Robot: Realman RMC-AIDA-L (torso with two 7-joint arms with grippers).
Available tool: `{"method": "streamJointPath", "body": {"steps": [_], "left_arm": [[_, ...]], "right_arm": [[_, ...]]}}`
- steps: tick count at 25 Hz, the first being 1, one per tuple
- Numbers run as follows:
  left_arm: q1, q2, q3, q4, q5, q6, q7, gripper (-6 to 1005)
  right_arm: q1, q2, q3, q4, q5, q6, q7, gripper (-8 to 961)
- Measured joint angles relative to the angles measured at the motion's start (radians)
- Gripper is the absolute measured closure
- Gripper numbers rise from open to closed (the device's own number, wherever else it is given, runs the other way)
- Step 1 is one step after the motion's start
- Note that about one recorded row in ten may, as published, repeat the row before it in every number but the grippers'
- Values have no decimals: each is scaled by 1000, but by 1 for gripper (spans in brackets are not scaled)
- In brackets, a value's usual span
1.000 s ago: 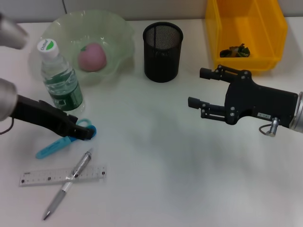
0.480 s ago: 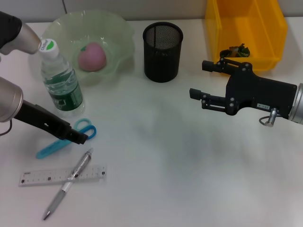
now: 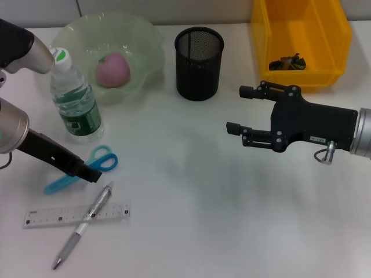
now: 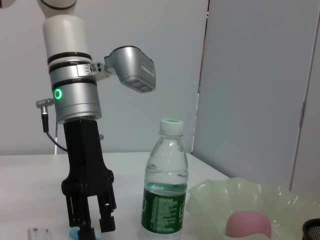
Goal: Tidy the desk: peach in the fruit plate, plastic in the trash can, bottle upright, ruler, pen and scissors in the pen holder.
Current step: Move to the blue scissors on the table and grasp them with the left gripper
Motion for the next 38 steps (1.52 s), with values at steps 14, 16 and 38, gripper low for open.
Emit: {"method": "streamJointPath", "body": {"steps": [14,16,38], "left_arm": [[-49,0,100,7,93,-2,25,341],[-51,0,102,6,94,-2,25,346],[-68,-1,113,-48,131,-27,27,372]], "right_arm": [[2,9,0,4,-1,-2,-21,212],[2,9,0,5,-1,-2,-23,212],[6,13,3,11,7,5,-25,212]]}}
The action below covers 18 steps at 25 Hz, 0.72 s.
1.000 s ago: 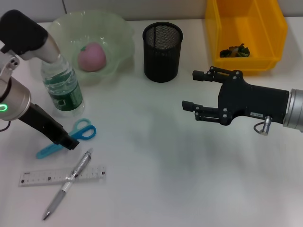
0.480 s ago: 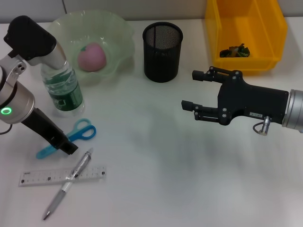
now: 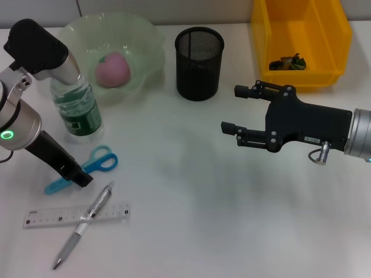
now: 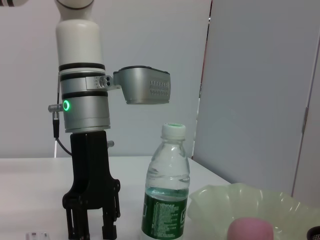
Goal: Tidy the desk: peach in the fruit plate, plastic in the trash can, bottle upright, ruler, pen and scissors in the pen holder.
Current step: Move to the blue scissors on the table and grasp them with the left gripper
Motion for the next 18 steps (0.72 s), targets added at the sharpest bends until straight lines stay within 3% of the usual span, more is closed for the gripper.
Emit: {"method": "streamJointPath", "body": {"steps": [18], "left_arm": [[-26,-1,1,-27,2,19,-6,371]], "right_arm": [[4,1,2,0,0,3,-1,211]]}}
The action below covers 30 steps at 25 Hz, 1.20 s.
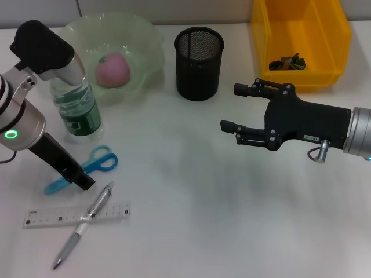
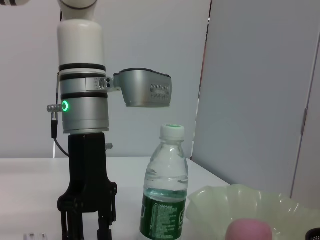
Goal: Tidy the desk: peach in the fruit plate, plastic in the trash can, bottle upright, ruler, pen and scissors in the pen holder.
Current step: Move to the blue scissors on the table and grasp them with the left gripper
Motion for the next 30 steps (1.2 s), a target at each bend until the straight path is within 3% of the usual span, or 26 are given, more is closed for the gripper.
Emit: {"method": "streamJointPath", "body": {"steps": [30], "left_arm": [[-33,0,0,-25,38,40,-23,375]], "right_arm": [[2,1,5,3,4,3,-24,212]]}}
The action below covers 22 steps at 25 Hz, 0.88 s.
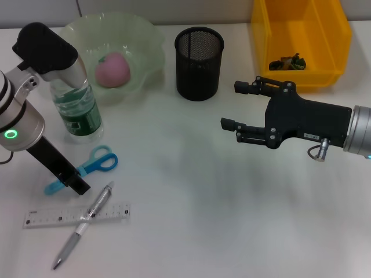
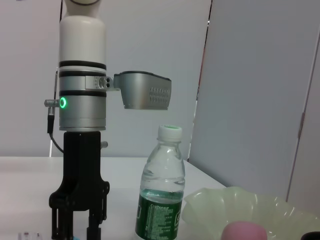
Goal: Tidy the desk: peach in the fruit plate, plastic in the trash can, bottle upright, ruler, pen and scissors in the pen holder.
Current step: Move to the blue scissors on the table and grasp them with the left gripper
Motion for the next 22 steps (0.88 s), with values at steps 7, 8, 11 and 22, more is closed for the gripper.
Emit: {"method": "streamJointPath", "body": {"steps": [7,8,11,22], "left_arm": [[-5,0,-1,-11,6,1,-1,383],[-6,0,-1,-11,8,1,-1,384],[-6,0,-1,-10,18,1,-1,387],[-12,0,0,-14,41,4,-2,398]], "right_arm": [[0,0,0,0,0,-1,0,212],[0,0,0,0,0,-1,0,212],[0,0,0,0,0,-3,0,212],[-1,1,0,0,0,-8,0,212]]}}
